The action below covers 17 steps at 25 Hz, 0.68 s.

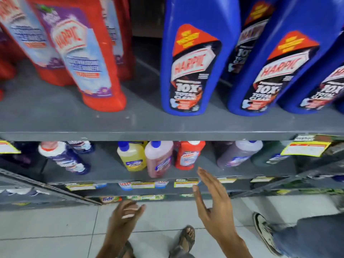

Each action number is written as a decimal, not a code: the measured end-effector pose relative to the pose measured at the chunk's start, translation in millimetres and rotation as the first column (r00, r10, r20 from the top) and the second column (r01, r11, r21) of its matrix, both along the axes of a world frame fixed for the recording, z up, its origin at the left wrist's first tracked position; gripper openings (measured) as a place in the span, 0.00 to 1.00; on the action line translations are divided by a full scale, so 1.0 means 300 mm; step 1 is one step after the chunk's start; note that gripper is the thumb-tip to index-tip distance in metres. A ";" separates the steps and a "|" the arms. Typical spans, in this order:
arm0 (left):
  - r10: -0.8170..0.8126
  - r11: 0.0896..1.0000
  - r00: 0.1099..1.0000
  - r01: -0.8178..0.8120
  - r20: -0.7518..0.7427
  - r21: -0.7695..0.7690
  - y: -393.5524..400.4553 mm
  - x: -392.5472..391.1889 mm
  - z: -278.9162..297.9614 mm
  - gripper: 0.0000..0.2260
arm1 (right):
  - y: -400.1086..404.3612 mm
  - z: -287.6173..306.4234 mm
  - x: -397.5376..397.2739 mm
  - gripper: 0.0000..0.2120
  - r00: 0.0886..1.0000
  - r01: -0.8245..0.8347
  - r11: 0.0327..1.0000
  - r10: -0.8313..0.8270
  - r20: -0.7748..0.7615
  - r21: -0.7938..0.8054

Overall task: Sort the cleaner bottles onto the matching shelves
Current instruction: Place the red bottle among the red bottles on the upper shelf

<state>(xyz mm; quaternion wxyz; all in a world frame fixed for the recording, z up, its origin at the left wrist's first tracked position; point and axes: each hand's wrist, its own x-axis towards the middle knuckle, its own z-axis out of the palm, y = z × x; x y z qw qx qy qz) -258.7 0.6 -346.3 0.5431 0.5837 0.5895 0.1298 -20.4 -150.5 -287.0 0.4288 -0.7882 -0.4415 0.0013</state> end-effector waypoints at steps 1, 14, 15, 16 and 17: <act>-0.069 0.997 0.996 0.068 0.049 0.022 -0.052 0.116 -0.007 0.12 | -0.034 -0.043 0.068 0.25 0.998 0.025 0.998 -0.029 -0.062 -0.061; -0.050 0.968 0.990 0.015 0.134 0.251 -0.018 0.819 0.063 0.41 | 0.083 -0.534 0.410 0.33 0.994 -0.105 0.856 0.111 -0.018 -0.507; -0.050 0.970 0.990 0.017 0.130 0.242 0.001 0.832 0.064 0.39 | 0.082 -0.548 0.415 0.32 0.993 -0.091 0.865 0.114 0.015 -0.493; -0.052 0.974 0.992 0.025 0.114 0.224 0.018 0.843 0.071 0.37 | 0.080 -0.557 0.417 0.32 0.992 -0.085 0.868 0.119 0.038 -0.489; -0.056 0.976 0.994 0.035 0.094 0.215 0.030 0.848 0.077 0.35 | 0.077 -0.563 0.416 0.31 0.990 -0.078 0.866 0.125 0.062 -0.494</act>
